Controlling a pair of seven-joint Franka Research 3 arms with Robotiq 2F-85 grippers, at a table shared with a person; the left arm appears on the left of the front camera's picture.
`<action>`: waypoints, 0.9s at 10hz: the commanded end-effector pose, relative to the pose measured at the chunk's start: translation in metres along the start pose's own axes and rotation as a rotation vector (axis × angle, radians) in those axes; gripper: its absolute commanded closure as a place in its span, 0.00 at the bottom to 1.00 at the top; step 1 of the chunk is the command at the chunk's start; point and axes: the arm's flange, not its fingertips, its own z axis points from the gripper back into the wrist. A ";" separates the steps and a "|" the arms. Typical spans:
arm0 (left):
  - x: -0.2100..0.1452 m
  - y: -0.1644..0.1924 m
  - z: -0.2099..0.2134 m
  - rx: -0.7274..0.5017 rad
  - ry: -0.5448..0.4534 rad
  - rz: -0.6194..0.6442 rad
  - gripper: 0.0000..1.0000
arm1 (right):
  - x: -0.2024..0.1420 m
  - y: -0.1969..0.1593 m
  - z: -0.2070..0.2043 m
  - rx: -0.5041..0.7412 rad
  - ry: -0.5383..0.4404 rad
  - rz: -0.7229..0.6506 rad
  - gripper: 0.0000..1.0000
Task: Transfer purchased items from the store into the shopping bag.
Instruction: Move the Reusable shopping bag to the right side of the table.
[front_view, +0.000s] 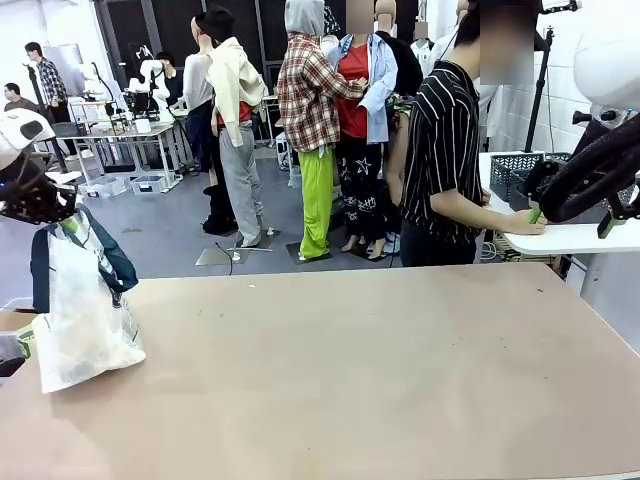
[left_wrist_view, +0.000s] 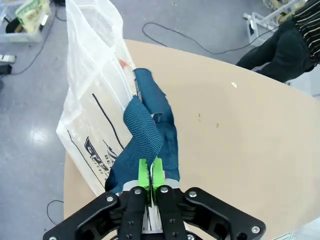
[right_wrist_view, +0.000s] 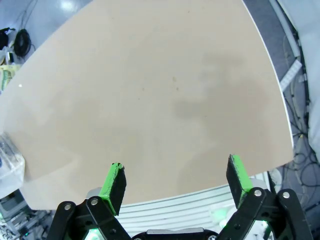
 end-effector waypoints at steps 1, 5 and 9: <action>0.001 -0.002 0.014 0.017 -0.035 -0.016 0.61 | 0.003 0.001 0.000 -0.003 0.005 0.015 0.00; 0.003 -0.031 0.053 0.037 -0.148 -0.034 0.01 | 0.003 0.001 0.000 -0.003 0.005 0.015 0.00; 0.001 -0.135 0.078 -0.022 -0.237 -0.271 0.01 | 0.003 0.001 0.000 -0.003 0.005 0.015 0.00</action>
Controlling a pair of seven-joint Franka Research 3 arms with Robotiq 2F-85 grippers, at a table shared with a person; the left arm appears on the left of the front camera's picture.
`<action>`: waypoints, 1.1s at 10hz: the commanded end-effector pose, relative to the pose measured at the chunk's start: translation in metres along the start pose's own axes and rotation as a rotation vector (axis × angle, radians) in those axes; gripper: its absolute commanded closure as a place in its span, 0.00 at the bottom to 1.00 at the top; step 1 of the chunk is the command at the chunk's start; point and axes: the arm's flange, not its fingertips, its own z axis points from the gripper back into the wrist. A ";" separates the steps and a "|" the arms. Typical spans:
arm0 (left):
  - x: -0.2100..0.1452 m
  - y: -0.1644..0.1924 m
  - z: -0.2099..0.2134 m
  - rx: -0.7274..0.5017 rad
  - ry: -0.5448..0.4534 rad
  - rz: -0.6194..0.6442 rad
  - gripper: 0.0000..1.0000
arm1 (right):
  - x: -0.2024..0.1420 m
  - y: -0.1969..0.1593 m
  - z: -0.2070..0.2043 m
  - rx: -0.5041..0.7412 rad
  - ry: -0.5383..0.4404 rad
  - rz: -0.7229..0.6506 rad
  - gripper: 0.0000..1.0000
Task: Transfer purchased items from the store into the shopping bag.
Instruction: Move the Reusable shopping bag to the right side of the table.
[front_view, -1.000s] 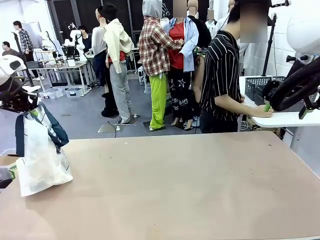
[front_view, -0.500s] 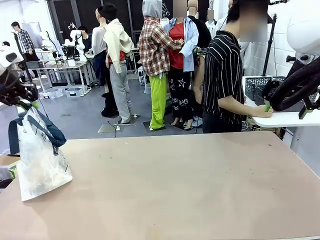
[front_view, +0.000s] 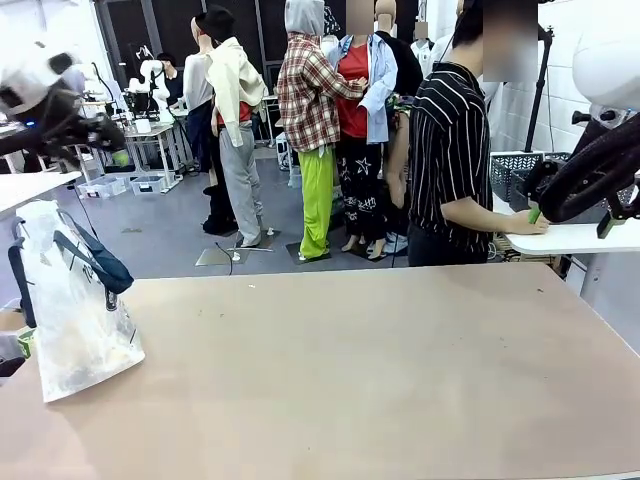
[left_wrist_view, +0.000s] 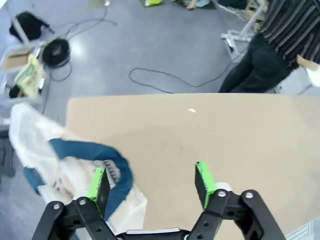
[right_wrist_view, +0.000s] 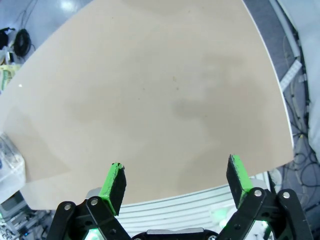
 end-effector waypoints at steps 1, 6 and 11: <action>0.004 -0.041 -0.017 -0.039 0.011 -0.098 0.01 | 0.003 0.001 0.000 -0.003 0.004 0.013 0.00; -0.014 -0.132 -0.103 -0.163 0.201 -0.123 0.01 | 0.003 0.001 0.000 -0.003 0.004 0.013 0.00; -0.036 -0.125 -0.136 -0.189 0.277 -0.088 0.01 | 0.003 0.001 0.000 -0.003 0.004 0.013 0.00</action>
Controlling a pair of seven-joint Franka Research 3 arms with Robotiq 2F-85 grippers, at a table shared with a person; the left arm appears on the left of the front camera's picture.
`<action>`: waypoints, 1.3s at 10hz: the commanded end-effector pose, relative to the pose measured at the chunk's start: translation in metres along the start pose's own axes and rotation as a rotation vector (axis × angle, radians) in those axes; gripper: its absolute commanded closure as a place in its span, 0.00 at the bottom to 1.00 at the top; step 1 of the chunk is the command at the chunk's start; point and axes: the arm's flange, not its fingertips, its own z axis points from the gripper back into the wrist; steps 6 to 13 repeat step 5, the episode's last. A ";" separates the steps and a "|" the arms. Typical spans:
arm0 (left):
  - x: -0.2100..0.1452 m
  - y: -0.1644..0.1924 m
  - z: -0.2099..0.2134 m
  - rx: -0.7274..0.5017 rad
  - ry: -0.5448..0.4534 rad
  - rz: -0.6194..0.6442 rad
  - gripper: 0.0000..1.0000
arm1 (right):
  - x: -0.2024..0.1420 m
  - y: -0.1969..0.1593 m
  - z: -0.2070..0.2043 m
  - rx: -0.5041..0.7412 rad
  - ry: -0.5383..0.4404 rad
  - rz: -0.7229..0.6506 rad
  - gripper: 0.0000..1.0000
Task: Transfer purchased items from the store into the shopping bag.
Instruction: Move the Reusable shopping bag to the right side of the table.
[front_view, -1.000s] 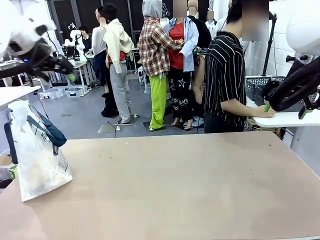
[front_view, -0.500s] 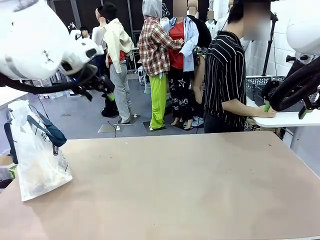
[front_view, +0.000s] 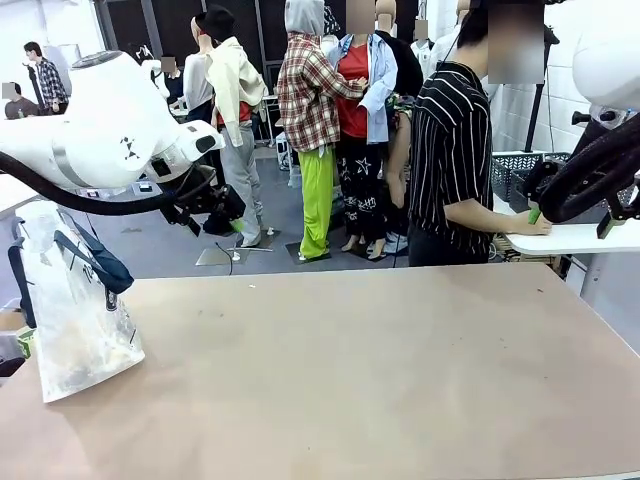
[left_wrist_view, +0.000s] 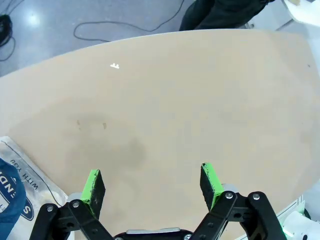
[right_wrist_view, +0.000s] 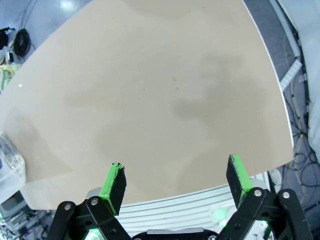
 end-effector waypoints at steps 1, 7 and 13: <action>0.000 -0.001 0.000 0.009 -0.003 -0.012 0.01 | 0.003 0.001 0.000 -0.003 0.003 0.014 0.00; 0.000 -0.001 0.000 0.009 -0.003 -0.012 0.01 | 0.003 0.001 0.000 -0.003 0.003 0.014 0.00; 0.000 -0.001 0.000 0.009 -0.003 -0.012 0.01 | 0.003 0.001 0.000 -0.003 0.003 0.014 0.00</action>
